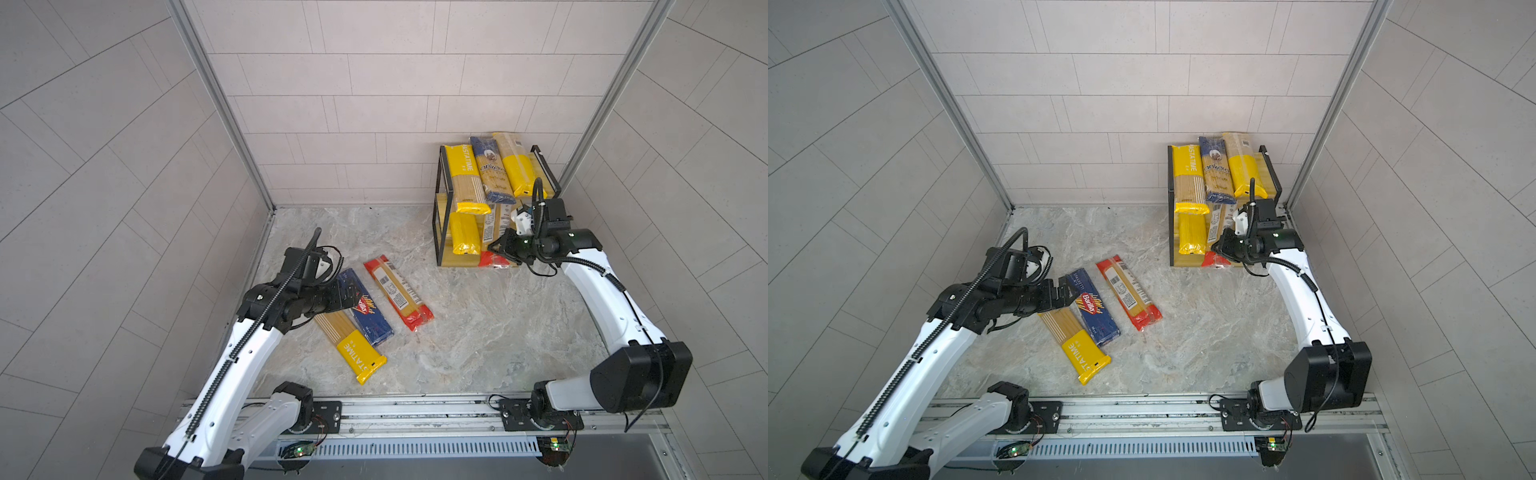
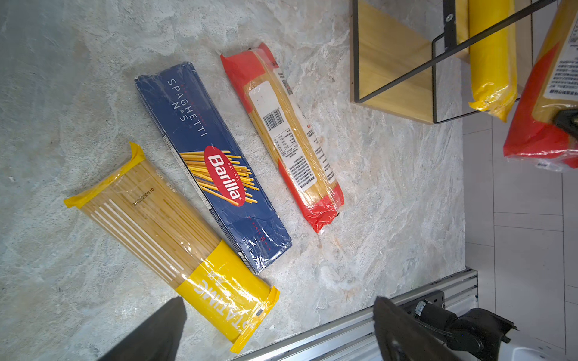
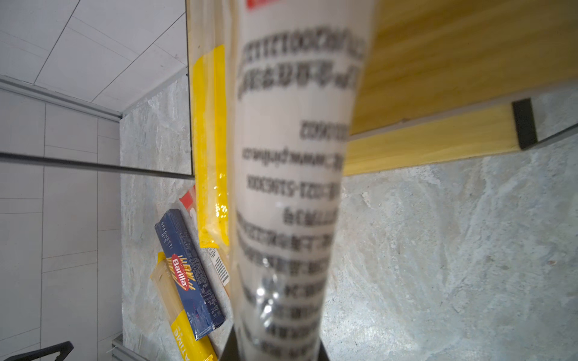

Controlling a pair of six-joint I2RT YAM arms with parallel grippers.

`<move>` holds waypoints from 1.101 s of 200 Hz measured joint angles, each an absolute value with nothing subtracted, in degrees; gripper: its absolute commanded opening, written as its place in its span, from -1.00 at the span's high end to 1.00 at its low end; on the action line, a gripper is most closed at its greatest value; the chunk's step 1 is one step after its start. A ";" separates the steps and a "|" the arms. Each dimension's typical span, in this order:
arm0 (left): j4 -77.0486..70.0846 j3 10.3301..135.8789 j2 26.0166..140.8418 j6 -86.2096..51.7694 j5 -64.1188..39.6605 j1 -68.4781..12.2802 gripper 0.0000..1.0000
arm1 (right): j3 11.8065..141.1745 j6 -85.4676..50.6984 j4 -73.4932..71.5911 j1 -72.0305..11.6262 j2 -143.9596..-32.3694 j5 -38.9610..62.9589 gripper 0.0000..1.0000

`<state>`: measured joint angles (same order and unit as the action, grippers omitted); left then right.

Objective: Arrange pasta packages on shelves
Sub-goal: Place the pasta bag on the shelf.

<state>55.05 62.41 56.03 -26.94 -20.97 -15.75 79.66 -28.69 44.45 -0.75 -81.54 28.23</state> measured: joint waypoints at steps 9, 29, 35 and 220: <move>54.96 62.52 56.51 -26.87 -20.86 -15.75 -0.98 | 80.31 -28.34 43.77 -0.30 -82.94 28.10 1.00; 54.72 62.78 57.74 -26.63 -20.40 -15.75 -0.97 | 81.65 -27.51 42.39 0.36 -85.76 27.77 1.00; 54.65 62.78 58.08 -26.50 -20.27 -15.75 -0.97 | 81.91 -27.29 42.22 0.43 -86.43 27.70 1.00; 54.28 65.23 58.83 -26.55 -18.81 -15.75 -0.97 | 83.81 -24.88 35.09 3.81 -91.77 28.42 -0.24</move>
